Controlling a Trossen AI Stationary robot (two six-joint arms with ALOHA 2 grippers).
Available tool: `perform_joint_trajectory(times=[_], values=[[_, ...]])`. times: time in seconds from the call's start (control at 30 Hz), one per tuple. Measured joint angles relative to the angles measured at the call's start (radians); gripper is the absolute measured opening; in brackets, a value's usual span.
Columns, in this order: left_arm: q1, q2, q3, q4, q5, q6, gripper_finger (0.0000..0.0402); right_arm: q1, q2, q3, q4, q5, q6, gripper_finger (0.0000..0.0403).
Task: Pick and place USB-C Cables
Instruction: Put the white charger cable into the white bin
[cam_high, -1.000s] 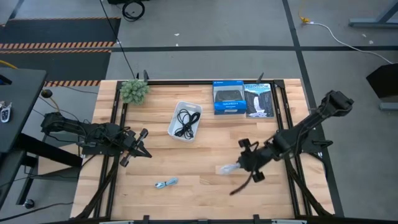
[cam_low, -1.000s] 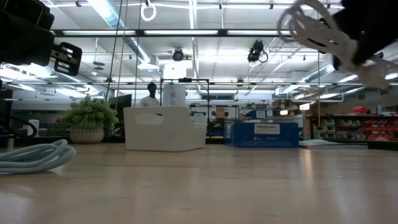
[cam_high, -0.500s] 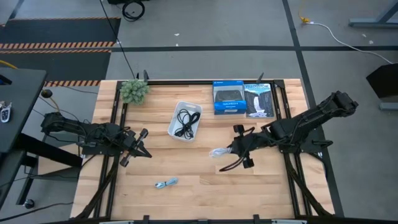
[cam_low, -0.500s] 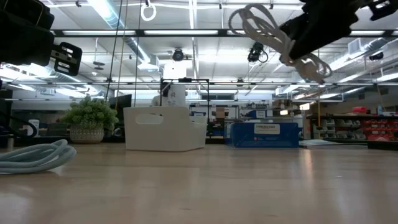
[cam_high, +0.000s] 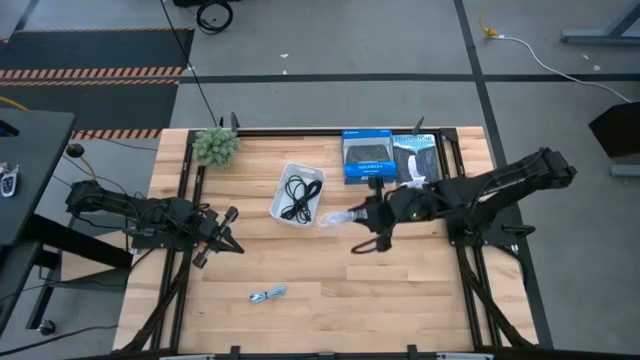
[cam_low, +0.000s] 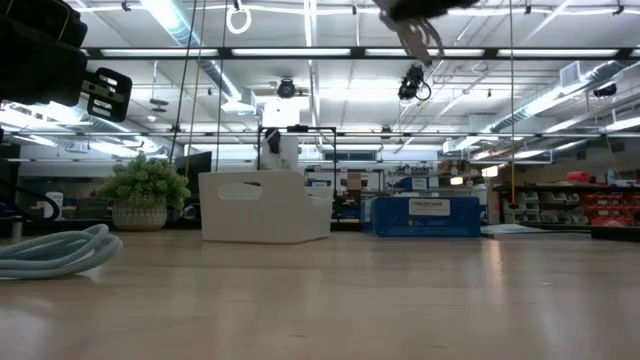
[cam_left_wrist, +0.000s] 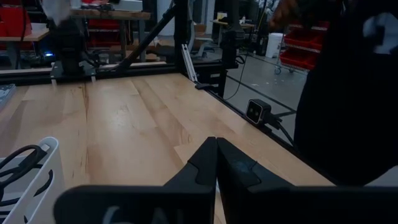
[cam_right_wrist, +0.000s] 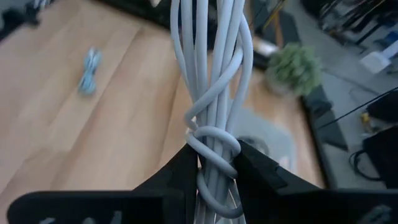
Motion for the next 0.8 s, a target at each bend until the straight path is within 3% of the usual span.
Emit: perform_joint_trajectory(times=[0.4, 0.63, 0.8], values=[[0.0, 0.0, 0.0, 0.0, 0.0, 0.0, 0.0011, -0.099, 0.0, 0.175, 0.086, -0.005, -0.11, 0.0093], [0.0, 0.0, 0.0, 0.0, 0.0, 0.0, 0.0011, -0.142, 0.0, 0.183, 0.304, -0.022, -0.111, 0.0093], [0.0, 0.0, 0.0, 0.0, 0.0, 0.0, 0.0011, -0.183, 0.001, 0.183, 0.366, -0.043, -0.042, 0.0093]])
